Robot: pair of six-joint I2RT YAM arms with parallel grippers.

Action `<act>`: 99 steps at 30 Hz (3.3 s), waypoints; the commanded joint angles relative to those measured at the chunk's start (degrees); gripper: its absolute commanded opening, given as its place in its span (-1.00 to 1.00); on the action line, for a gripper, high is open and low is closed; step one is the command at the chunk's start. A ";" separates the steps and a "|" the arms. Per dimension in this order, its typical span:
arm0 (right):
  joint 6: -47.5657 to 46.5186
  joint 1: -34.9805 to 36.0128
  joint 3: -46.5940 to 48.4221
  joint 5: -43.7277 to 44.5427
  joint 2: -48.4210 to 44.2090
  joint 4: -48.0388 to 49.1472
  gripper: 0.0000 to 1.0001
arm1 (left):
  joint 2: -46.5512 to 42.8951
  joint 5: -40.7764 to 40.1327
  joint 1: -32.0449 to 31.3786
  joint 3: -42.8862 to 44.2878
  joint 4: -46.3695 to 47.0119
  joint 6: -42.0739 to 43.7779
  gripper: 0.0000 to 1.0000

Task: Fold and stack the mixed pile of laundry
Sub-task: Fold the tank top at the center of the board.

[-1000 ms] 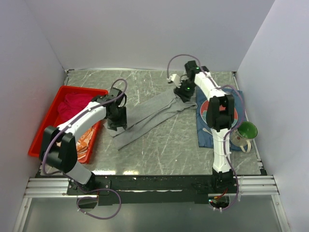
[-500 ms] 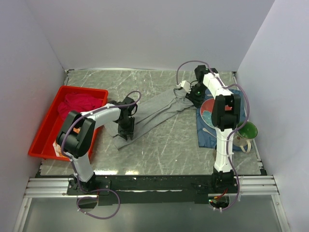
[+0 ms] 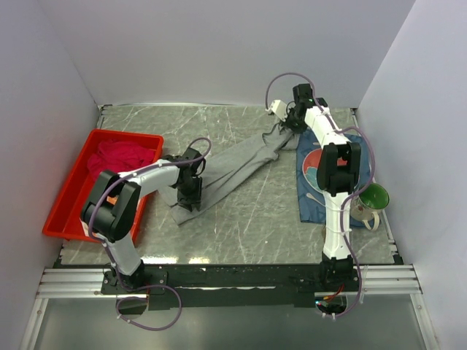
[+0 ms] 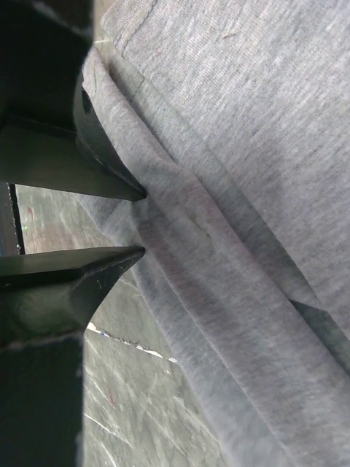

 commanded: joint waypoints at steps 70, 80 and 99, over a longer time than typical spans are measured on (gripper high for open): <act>3.18 7.52 -4.39 -20.03 -0.37 -6.89 -0.74 | -8.82 2.12 6.03 -9.99 -1.54 -1.73 0.11; 2.56 2.16 -14.84 -22.06 -9.68 -6.29 -1.00 | -8.12 2.21 6.65 -10.52 -1.10 -2.08 0.09; 15.30 4.79 -2.46 -24.87 -1.97 -5.40 -0.20 | -10.05 3.61 6.65 -7.79 -1.45 0.03 0.17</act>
